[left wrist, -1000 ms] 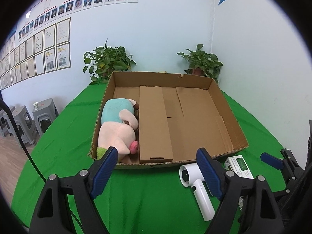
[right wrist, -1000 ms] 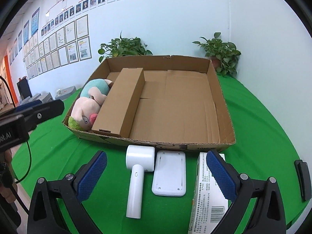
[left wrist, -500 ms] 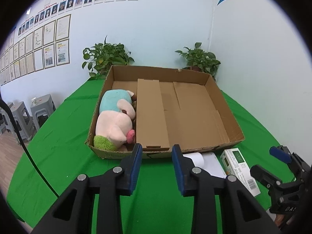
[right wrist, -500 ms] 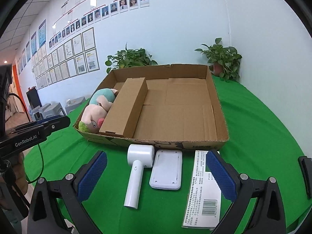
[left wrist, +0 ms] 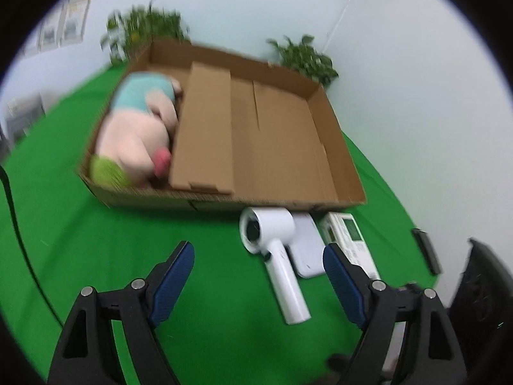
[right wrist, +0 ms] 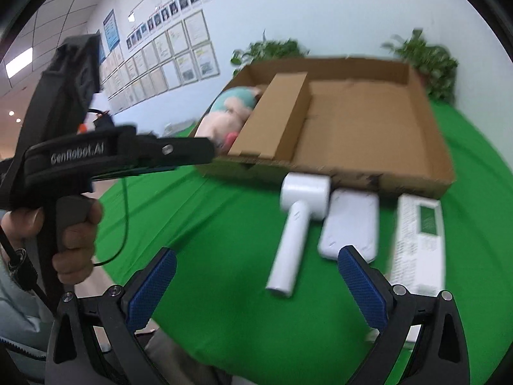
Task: Organize objects
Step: 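Move the right gripper toward the white hair dryer, then close the right gripper on the hair dryer handle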
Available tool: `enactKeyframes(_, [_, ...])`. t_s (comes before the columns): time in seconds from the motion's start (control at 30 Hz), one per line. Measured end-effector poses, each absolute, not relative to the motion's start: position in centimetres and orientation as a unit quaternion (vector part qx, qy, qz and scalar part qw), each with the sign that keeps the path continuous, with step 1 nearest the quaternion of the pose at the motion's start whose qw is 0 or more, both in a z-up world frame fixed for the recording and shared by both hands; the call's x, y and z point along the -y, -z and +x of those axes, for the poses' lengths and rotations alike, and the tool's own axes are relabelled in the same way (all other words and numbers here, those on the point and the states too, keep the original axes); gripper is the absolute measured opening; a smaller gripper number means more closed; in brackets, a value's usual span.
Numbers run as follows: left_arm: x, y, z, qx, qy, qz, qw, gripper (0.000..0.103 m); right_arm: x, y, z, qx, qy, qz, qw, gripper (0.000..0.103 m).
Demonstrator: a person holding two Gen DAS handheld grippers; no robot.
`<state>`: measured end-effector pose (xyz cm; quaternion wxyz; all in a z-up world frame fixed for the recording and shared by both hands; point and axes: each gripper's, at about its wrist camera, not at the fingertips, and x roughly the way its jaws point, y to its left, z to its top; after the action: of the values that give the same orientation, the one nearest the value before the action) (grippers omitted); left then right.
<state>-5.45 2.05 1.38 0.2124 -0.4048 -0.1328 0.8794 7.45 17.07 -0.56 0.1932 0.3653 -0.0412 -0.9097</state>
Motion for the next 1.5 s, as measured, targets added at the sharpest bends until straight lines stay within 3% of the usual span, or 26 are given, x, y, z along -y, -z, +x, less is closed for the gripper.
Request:
enactKeyframes(0.17, [-3.0, 2.3, -8.8, 0.162, -0.832, -0.468, 0.249, 0.082, -15.6, 3.0, 4.8, 0.030, 0.897, 0.408, 0.170, 0.088])
enactKeyframes(0.33, [-4.7, 4.5, -10.7, 0.202, -0.774, -0.500, 0.331, 0.081, -14.3, 4.7, 3.2, 0.012, 0.887, 0.435, 0.153, 0.070])
enactKeyframes(0.37, [-4.9, 5.4, -11.4, 0.220, -0.759, -0.513, 0.334, 0.081, -14.1, 5.0, 3.0, 0.011, 0.885, 0.441, 0.152, 0.063])
enactKeyframes(0.47, [-5.2, 6.4, -12.2, 0.237, -0.748, -0.523, 0.332, 0.081, -13.2, 5.8, 2.5, -0.006, 0.885, 0.443, 0.143, 0.058])
enactKeyframes(0.57, [-5.7, 6.8, -12.3, 0.249, -0.738, -0.525, 0.343, 0.081, -12.7, 6.0, 2.0, -0.014, 0.885, 0.444, 0.138, 0.037])
enactKeyframes(0.63, [-5.9, 6.9, -12.2, 0.249, -0.737, -0.526, 0.344, 0.081, -12.5, 6.3, 1.7, -0.020, 0.885, 0.446, 0.134, 0.030])
enactKeyframes(0.97, [-6.5, 7.8, -11.8, 0.246, -0.727, -0.544, 0.339, 0.077, -11.8, 6.9, 2.0, -0.022, 0.880, 0.454, 0.137, 0.028])
enactKeyframes(1.27, [-7.4, 9.2, -13.0, 0.250, -0.721, -0.563, 0.317, 0.055, -11.7, 7.3, 2.0, -0.046, 0.875, 0.464, 0.132, 0.027])
enactKeyframes(1.37, [-7.3, 9.5, -13.1, 0.238, -0.729, -0.572, 0.292, 0.031, -11.7, 7.5, 1.4, -0.043, 0.875, 0.465, 0.128, 0.028])
enactKeyframes(1.5, [-7.4, 9.7, -12.9, 0.243, -0.726, -0.576, 0.286, 0.030, -12.1, 8.5, -0.1, -0.002, 0.865, 0.484, 0.129, 0.033])
